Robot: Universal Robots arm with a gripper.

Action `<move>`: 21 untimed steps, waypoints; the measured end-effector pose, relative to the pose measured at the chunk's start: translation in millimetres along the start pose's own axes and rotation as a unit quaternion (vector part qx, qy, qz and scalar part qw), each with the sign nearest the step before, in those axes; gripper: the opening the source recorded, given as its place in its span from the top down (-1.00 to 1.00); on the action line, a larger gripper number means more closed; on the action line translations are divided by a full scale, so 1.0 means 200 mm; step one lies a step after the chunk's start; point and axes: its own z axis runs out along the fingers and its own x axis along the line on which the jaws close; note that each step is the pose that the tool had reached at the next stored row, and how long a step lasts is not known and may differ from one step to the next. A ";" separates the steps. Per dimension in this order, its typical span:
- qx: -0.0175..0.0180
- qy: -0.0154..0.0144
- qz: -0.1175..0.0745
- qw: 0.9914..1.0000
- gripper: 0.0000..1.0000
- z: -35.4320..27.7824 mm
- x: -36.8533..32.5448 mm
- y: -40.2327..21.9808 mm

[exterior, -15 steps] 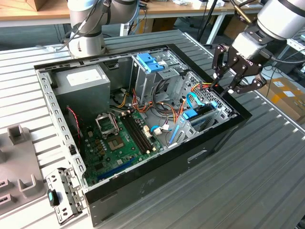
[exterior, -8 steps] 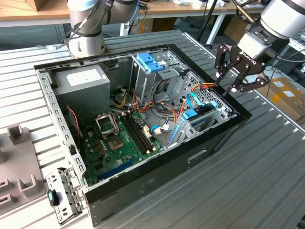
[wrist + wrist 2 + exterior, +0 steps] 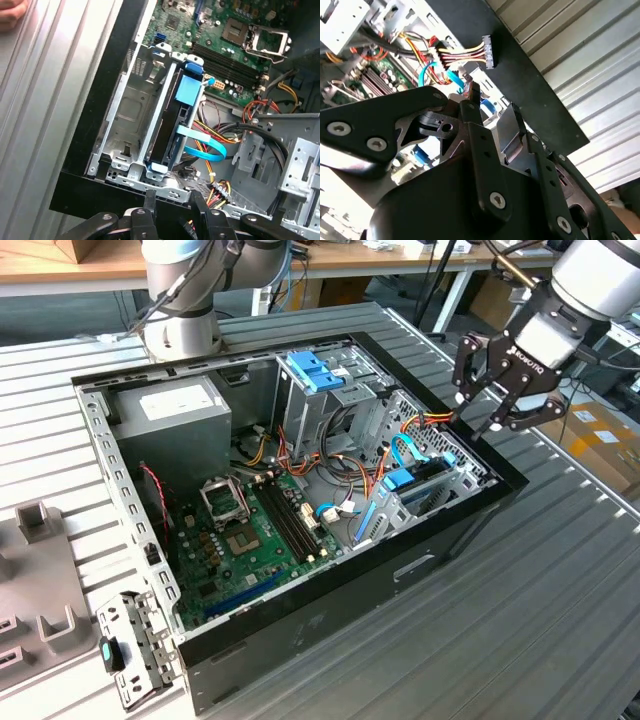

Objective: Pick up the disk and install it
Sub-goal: 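Insert the second disk wire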

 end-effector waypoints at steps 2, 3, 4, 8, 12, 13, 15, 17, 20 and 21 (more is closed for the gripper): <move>-0.005 0.000 -0.032 0.999 0.17 0.004 0.001 0.000; -0.006 0.000 -0.041 0.999 0.17 0.006 0.001 0.000; -0.007 0.000 -0.055 0.998 0.17 0.008 0.001 0.000; -0.012 0.001 -0.105 0.994 0.17 0.017 0.003 0.000; -0.013 0.001 -0.111 0.994 0.17 0.019 -0.007 -0.010; -0.013 0.001 -0.111 0.994 0.17 0.019 -0.009 -0.015; -0.013 0.001 -0.111 0.994 0.17 0.019 -0.004 -0.040; -0.013 0.001 -0.113 0.993 0.17 0.019 0.000 -0.065; -0.015 0.002 -0.130 0.991 0.17 0.025 -0.005 -0.068; -0.015 0.002 -0.135 0.991 0.17 0.027 -0.006 -0.069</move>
